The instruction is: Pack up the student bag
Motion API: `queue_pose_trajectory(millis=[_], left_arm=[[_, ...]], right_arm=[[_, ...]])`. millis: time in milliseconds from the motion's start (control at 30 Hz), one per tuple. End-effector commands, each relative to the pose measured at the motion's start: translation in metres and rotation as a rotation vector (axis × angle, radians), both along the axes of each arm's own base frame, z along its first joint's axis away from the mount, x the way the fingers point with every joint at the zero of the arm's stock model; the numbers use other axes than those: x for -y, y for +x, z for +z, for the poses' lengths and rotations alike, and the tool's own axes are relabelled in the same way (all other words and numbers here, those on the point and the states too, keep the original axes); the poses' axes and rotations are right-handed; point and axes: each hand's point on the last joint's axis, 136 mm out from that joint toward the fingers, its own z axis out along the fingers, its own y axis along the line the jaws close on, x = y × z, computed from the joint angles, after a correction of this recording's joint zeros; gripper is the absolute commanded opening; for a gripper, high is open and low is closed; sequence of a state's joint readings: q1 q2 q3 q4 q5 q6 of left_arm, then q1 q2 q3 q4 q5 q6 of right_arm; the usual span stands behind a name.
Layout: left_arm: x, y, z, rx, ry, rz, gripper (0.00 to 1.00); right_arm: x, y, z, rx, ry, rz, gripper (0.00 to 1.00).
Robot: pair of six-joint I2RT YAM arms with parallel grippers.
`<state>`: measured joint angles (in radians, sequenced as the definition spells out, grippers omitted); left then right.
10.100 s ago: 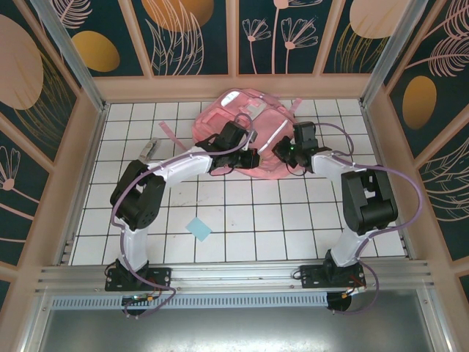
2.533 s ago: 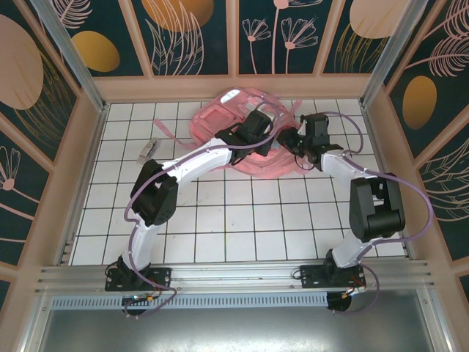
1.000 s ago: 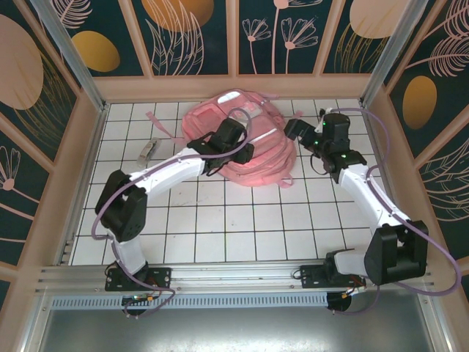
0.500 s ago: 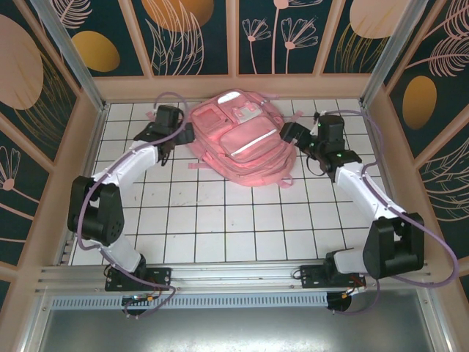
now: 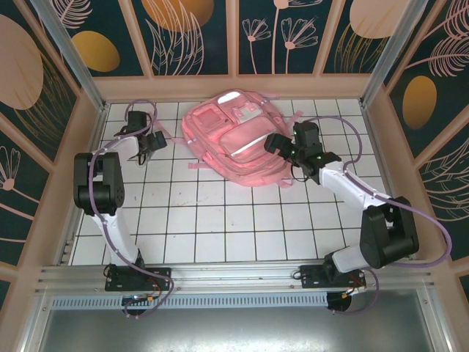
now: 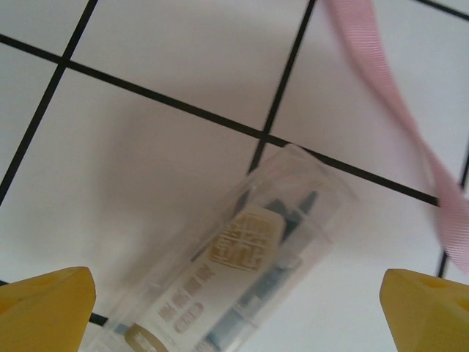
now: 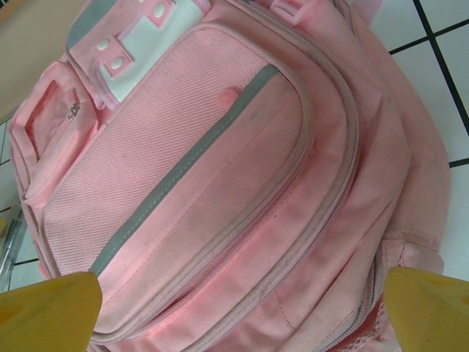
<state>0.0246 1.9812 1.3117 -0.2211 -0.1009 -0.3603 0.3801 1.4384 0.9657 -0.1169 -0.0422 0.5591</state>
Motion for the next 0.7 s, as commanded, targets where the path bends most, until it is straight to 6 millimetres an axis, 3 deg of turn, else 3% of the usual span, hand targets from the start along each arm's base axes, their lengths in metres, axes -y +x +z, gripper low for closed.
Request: queue_pose_trajectory(millis=[0,367,533,667], left_arm=[[0.003,0.008,-0.001,-0.008,-0.010,-0.048,0.99],[-0.016,0.001,-0.027,-0.098,0.073,-0.029,0.99],[0.009,-0.010,-0.031,-0.078,-0.079,-0.050,0.99],[0.018,-0.023,-0.029,-0.076,-0.141,-0.037,0.96]], right_arm=[[0.002,0.007,0.003,0.014,-0.020,-0.037,0.99],[0.000,0.009,0.000,0.009,-0.038,-0.038,0.99],[0.002,0.011,0.004,0.020,-0.037,-0.058,0.99],[0.000,0.013,0.003,0.026,-0.021,-0.061,0.99]])
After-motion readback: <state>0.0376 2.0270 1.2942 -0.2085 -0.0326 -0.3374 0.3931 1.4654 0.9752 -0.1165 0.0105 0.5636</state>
